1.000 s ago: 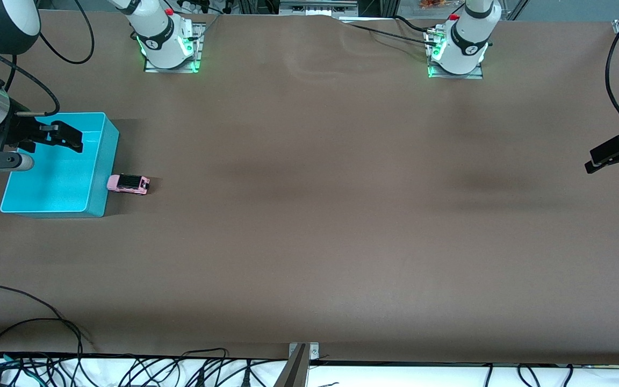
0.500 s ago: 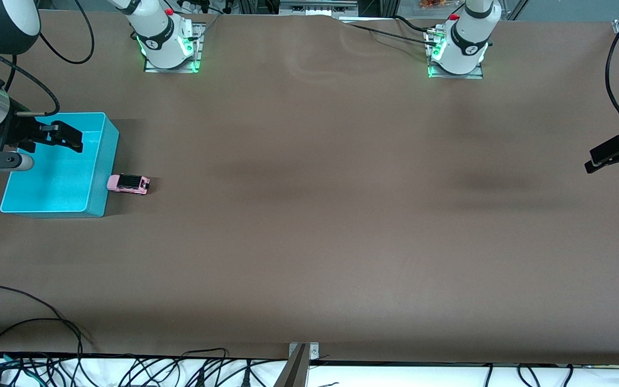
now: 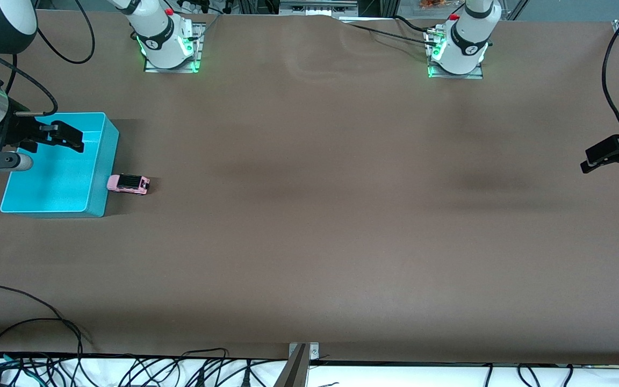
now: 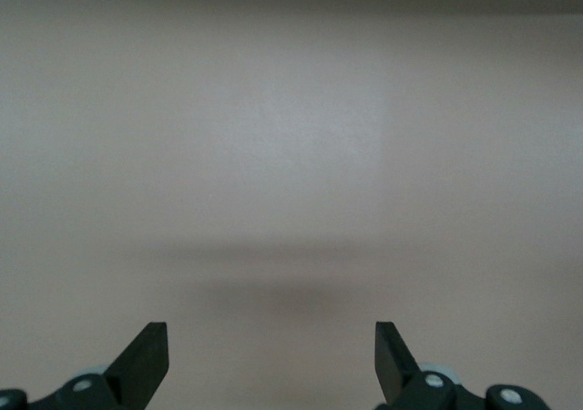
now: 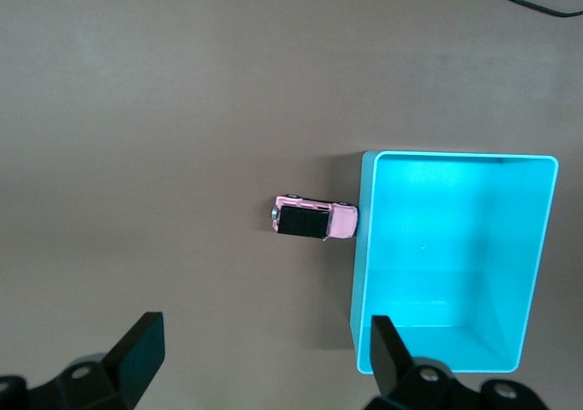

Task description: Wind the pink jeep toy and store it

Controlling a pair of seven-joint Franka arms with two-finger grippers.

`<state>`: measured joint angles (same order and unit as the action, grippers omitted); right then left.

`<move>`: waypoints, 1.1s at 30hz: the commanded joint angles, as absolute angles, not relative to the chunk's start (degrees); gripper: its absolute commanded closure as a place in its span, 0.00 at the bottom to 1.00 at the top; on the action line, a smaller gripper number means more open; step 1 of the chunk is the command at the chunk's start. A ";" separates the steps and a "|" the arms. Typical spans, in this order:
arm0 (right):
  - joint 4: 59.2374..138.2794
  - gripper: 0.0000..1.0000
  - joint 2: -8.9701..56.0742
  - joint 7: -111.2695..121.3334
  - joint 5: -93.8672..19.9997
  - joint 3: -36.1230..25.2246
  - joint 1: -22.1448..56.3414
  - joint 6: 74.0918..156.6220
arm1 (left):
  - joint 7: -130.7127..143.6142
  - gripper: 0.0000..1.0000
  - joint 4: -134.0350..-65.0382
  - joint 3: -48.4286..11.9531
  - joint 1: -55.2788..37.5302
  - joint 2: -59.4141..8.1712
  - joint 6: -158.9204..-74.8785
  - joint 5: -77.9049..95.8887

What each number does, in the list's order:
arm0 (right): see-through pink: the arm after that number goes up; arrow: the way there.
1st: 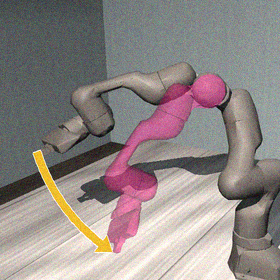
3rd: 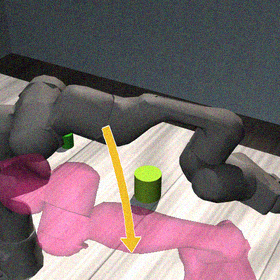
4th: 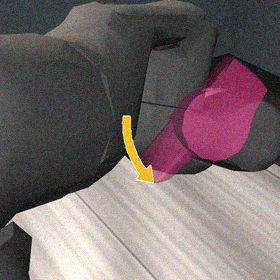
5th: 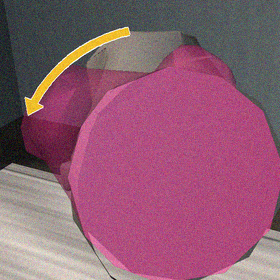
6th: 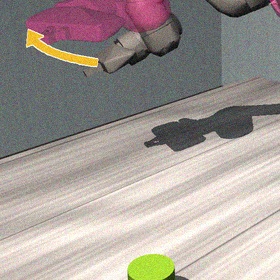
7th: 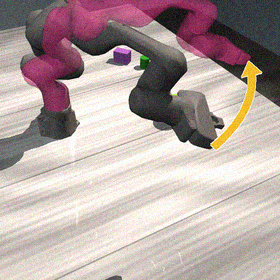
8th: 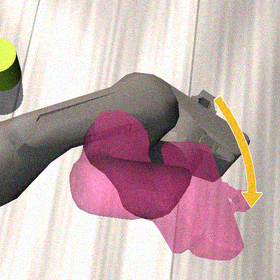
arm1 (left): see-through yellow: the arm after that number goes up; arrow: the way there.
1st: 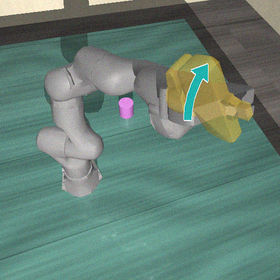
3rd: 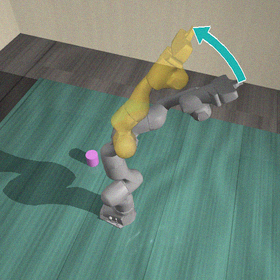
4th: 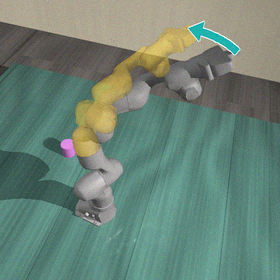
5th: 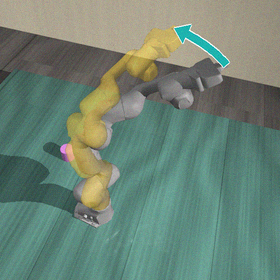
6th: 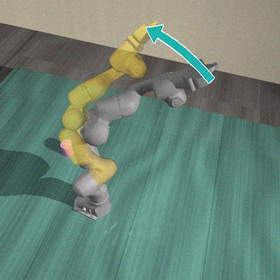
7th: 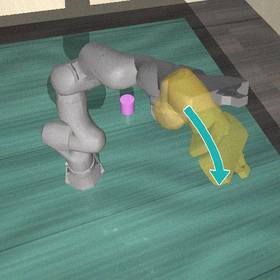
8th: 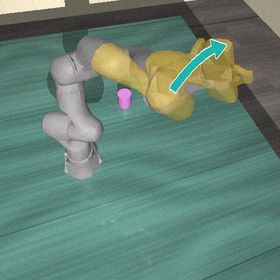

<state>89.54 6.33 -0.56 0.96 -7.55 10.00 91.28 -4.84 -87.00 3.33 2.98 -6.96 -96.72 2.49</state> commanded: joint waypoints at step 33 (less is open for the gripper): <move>88.24 0.00 7.03 -0.35 -1.23 -7.73 9.84 91.32 | -5.89 0.00 -87.45 2.81 3.25 -6.68 -96.15 3.08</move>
